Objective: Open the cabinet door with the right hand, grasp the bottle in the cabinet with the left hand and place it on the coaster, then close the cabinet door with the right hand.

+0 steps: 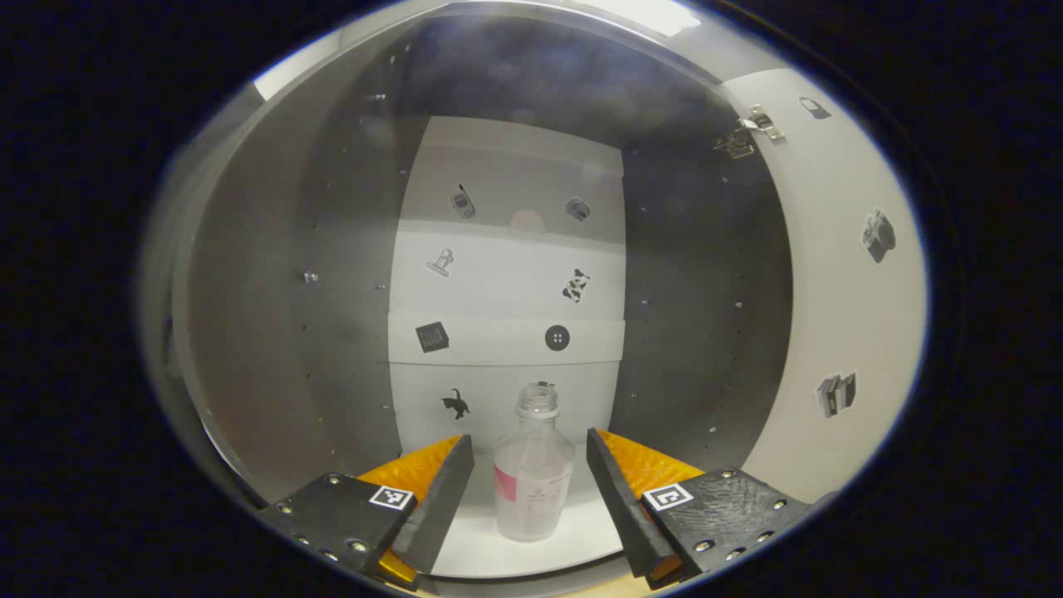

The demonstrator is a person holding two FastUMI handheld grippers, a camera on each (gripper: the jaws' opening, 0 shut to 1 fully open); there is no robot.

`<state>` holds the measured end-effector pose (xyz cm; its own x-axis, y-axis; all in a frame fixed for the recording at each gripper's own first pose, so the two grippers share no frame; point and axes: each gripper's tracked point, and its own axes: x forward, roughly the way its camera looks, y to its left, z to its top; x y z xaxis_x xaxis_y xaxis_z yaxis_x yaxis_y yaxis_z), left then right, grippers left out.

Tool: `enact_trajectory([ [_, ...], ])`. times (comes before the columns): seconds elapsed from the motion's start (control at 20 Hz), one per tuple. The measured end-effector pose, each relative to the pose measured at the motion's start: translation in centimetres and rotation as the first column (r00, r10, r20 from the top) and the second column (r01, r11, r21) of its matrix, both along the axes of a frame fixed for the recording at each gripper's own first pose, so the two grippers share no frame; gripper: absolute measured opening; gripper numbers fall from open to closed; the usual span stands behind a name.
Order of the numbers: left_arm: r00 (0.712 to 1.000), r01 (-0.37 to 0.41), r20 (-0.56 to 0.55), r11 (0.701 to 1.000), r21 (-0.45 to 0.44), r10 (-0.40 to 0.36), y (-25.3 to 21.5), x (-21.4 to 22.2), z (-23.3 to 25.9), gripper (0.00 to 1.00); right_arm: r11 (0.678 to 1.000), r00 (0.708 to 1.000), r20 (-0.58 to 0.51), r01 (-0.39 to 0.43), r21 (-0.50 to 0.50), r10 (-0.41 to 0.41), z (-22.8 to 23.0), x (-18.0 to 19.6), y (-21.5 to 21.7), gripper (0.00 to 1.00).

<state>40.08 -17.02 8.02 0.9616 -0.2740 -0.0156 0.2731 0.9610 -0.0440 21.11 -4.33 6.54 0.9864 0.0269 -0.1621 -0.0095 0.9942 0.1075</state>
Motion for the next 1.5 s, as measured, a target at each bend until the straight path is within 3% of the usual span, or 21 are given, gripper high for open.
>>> enact_trajectory([
  [0.25, 0.999, 0.024, -0.039, 0.999, 0.037, -0.023, -1.2, 2.4, -2.2, 0.87, 1.0, 1.0, -0.017, -0.004, 0.024, 0.004, -0.5, 0.8, -0.5, 0.93],
  [0.65, 0.994, 0.038, -0.106, 0.999, 0.021, -0.035, -2.4, 3.8, -5.0, 0.82, 1.0, 0.999, -0.037, -0.027, 0.004, 0.027, -1.2, 2.3, -0.5, 0.93],
  [0.7, 0.993, 0.035, -0.114, 0.999, 0.028, -0.032, -2.4, 3.8, -5.2, 0.82, 0.999, 0.999, -0.039, -0.035, 0.002, 0.036, -1.2, 2.4, -0.3, 0.98],
  [0.8, 0.993, 0.016, -0.116, 0.999, 0.034, -0.012, -2.3, 3.8, -5.5, 0.85, 0.998, 0.998, -0.052, -0.049, -0.026, 0.047, -1.7, 2.8, -0.4, 0.98],
  [0.85, 0.993, 0.013, -0.117, 0.999, 0.034, -0.009, -2.2, 3.8, -5.5, 0.79, 0.998, 0.997, -0.059, -0.05, -0.046, 0.047, -1.9, 3.0, -0.6, 0.98],
  [0.9, 0.992, 0.021, -0.122, 0.999, 0.044, -0.016, -2.4, 3.7, -5.5, 0.72, 0.997, 0.997, -0.065, -0.054, -0.064, 0.049, -2.1, 3.1, -0.7, 0.98],
  [1.05, 0.993, 0.02, -0.117, 0.997, 0.068, -0.012, -2.6, 3.2, -5.5, 0.74, 0.994, 0.995, -0.07, -0.081, -0.074, 0.076, -2.2, 3.4, 0.0, 0.98],
  [1.25, 0.995, 0.037, -0.092, 0.998, 0.057, -0.032, -3.3, 1.9, -5.1, 0.7, 0.994, 0.997, -0.031, -0.075, -0.078, 0.072, -1.3, 4.2, 0.3, 0.98],
  [1.35, 0.997, 0.037, -0.072, 0.998, 0.053, -0.033, -3.0, 1.0, -4.4, 0.69, 0.992, 0.995, -0.03, -0.096, -0.078, 0.094, -1.2, 4.4, 1.0, 0.93],
  [1.5, 0.997, 0.056, -0.053, 0.998, 0.033, -0.054, -2.7, -0.9, -3.4, 0.71, 0.99, 0.994, -0.029, -0.108, -0.087, 0.106, -1.3, 4.0, 1.2, 0.93],
])
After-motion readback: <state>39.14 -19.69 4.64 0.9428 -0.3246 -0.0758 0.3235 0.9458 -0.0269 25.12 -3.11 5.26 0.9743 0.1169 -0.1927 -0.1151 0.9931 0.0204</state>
